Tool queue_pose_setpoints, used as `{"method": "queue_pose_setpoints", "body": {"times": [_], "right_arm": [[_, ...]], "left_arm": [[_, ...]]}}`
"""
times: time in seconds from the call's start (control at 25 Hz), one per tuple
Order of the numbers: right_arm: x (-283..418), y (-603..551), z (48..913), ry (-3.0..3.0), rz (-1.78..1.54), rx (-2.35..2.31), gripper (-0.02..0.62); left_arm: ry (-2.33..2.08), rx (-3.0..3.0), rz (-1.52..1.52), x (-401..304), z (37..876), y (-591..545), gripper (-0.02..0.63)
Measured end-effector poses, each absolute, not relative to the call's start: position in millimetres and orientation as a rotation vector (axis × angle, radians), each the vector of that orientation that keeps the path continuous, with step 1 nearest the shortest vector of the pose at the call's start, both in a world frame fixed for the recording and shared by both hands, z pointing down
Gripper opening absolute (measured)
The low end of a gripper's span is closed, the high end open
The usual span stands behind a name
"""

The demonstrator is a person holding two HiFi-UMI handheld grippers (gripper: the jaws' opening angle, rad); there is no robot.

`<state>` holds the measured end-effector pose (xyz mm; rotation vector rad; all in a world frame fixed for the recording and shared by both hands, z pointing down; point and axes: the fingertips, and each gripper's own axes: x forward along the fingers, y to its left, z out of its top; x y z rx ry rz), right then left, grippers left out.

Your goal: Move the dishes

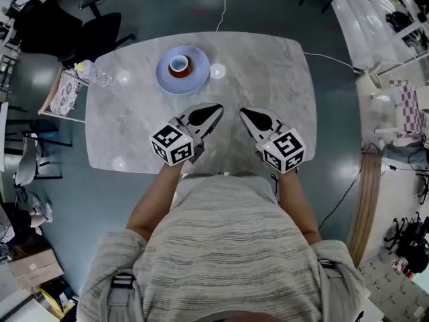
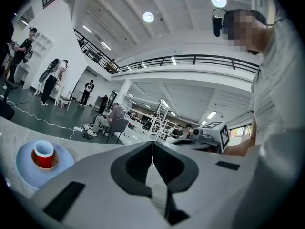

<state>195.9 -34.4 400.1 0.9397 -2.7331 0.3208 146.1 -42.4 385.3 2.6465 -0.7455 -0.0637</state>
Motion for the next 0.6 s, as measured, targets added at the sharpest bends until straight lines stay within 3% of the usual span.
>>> {"method": "queue_pose_setpoints", "body": {"times": [0.6], "right_arm": [[215, -26, 378, -2.797, 0.266, 0.911, 0.017]], "left_arm": [[-0.729, 2.698, -0.035, 174, 370, -34, 0.021]]}}
